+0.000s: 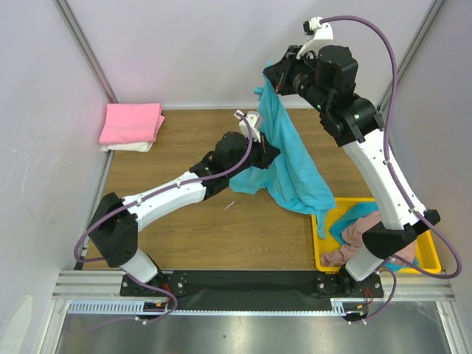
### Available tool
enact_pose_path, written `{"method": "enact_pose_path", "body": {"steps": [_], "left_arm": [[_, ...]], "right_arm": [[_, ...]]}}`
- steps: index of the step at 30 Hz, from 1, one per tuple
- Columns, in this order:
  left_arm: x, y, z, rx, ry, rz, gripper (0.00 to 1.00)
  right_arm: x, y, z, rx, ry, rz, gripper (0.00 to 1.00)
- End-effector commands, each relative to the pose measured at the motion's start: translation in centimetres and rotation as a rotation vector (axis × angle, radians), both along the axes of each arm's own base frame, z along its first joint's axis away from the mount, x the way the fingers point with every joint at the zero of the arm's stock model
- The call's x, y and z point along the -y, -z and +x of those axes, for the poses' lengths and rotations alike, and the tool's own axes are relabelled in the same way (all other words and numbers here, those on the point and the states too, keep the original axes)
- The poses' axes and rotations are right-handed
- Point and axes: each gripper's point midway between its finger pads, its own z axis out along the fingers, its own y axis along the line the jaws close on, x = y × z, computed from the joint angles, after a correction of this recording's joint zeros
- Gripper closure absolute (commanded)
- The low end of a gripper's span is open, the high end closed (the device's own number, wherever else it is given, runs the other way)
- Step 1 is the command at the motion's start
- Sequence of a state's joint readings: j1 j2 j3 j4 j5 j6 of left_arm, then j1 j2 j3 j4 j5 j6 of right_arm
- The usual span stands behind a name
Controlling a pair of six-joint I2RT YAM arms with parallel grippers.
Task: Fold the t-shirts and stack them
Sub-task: Move the tshirt to the center of the board
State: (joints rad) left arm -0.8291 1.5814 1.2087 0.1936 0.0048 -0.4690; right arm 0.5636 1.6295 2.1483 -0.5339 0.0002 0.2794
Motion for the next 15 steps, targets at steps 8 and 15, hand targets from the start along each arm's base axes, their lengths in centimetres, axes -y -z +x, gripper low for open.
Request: {"method": "enact_pose_path", "body": {"steps": [8, 15], "left_arm": [[-7.4, -12.0, -1.3, 0.241, -0.142, -0.097, 1.00], [-17.1, -16.5, -0.9, 0.287, -0.339, -0.093, 0.99]], "right_arm": [[2.0, -2.4, 0.5, 0.080, 0.115, 0.012, 1.00], [-0.1, -2.8, 0.3, 0.082, 0.015, 0.036, 1.00]]}}
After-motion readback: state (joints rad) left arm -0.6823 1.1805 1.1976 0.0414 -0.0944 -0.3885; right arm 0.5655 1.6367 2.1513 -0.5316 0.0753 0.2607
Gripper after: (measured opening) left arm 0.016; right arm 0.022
